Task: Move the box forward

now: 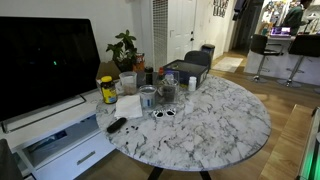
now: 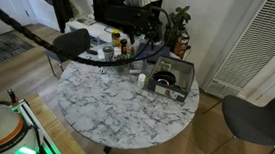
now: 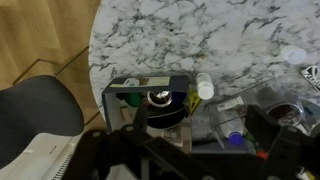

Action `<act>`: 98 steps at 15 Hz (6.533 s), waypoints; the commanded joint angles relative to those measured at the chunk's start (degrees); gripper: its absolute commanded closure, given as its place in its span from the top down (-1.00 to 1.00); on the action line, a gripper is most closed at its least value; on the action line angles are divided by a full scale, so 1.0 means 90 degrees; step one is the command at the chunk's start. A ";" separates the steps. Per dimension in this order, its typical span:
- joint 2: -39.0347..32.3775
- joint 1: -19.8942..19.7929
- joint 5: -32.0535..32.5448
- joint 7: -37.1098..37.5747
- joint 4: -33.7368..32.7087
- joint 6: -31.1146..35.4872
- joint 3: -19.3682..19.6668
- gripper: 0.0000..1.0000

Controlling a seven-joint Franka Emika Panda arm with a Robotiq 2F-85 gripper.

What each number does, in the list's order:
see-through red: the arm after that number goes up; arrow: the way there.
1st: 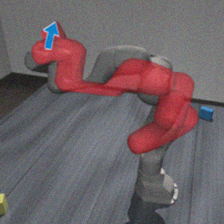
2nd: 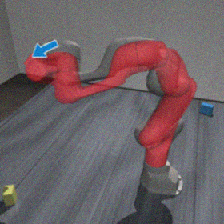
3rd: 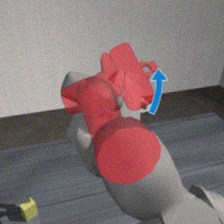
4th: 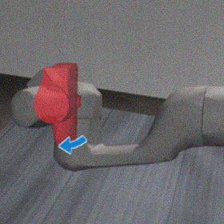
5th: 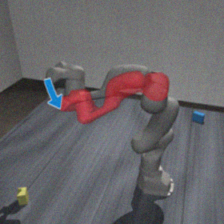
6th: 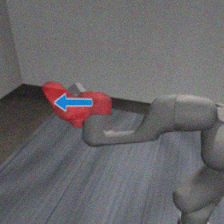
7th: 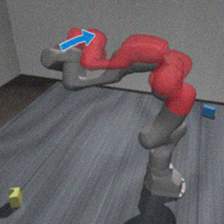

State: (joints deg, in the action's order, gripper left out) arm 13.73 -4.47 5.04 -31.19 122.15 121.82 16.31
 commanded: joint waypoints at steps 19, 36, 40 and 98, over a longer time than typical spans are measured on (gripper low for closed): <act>-0.4889 -0.1634 -0.0750 -0.1100 -0.3645 0.1534 -0.0948 1.00; -0.8368 -0.1800 -0.0848 -0.0634 -0.8103 0.0084 -0.1014 1.00; -0.9230 -0.1894 -0.0850 -0.0451 -0.9222 -0.0238 -0.0944 1.00; -1.0509 -0.3111 -0.0438 -0.2544 -1.0731 -0.1594 -0.1444 -0.94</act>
State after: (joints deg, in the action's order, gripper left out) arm -80.66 -32.44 1.01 -54.12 26.04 107.79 3.40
